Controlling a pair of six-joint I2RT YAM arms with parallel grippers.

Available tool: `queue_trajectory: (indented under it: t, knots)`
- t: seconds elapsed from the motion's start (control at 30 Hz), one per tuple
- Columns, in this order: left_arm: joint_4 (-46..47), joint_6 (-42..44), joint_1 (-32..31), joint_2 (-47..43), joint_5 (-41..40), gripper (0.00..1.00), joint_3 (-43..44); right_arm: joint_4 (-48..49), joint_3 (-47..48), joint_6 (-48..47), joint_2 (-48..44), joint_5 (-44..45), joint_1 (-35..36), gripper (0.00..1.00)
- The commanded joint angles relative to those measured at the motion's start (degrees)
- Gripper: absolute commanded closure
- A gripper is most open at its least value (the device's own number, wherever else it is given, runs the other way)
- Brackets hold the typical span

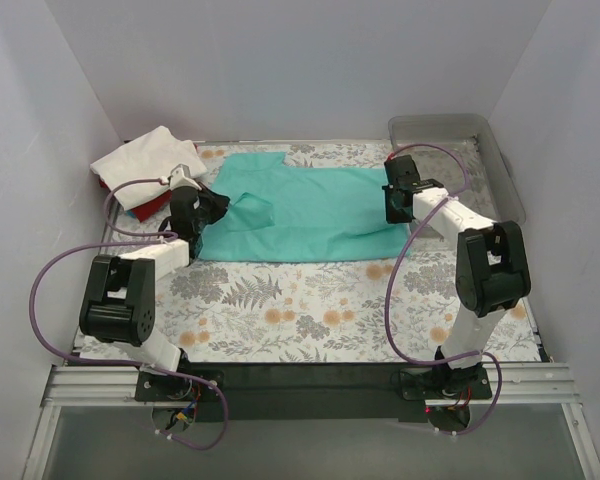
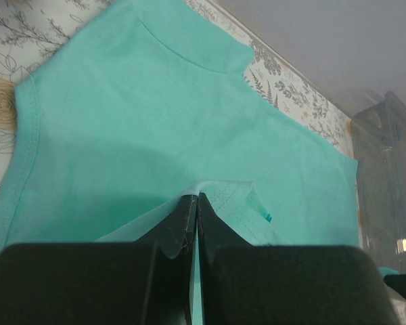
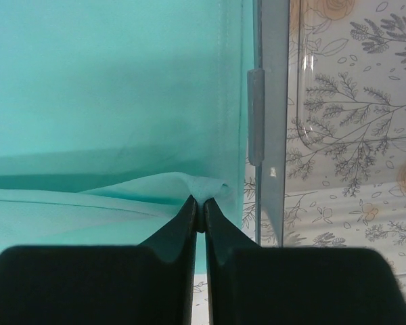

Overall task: Fold and stack the t-shirts
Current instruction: Fold the tshirt

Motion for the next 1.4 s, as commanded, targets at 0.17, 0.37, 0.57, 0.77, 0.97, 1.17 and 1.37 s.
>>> queue_trajectory:
  t: [0.17, 0.37, 0.57, 0.77, 0.97, 1.17, 1.37]
  knots:
    - [4.1, 0.4, 1.9, 2.1, 2.0, 1.00, 2.7, -0.9, 4.5, -0.7, 2.3, 0.9, -0.7, 0.99]
    - [4.7, 1.8, 2.7, 6.4, 3.9, 1.00, 5.4, -1.1, 6.5, -0.9, 3.7, 0.9, -0.6, 0.99]
    - [3.4, 3.0, 3.0, 10.1, 3.3, 0.85, 9.2, -1.4, 7.9, -0.9, 4.2, 0.3, -0.6, 0.95]
    - [-0.2, 3.1, 3.1, 7.3, -1.3, 0.06, 11.7, -1.1, 8.6, -1.4, 1.6, -4.1, -0.4, 0.49]
    - [1.6, 2.7, 2.0, 1.5, 0.5, 0.05, 6.9, 1.3, 6.4, -2.4, -2.7, -7.6, 1.5, 0.25]
    - [5.4, 2.0, -3.8, 0.4, 2.2, 0.05, 1.0, 6.0, 0.0, -1.8, -6.2, -11.2, 4.5, 0.24]
    - [8.6, 1.1, -7.9, 5.6, 4.5, 0.05, -0.4, 8.9, -3.3, -1.3, -6.2, -15.2, 5.9, 0.25]
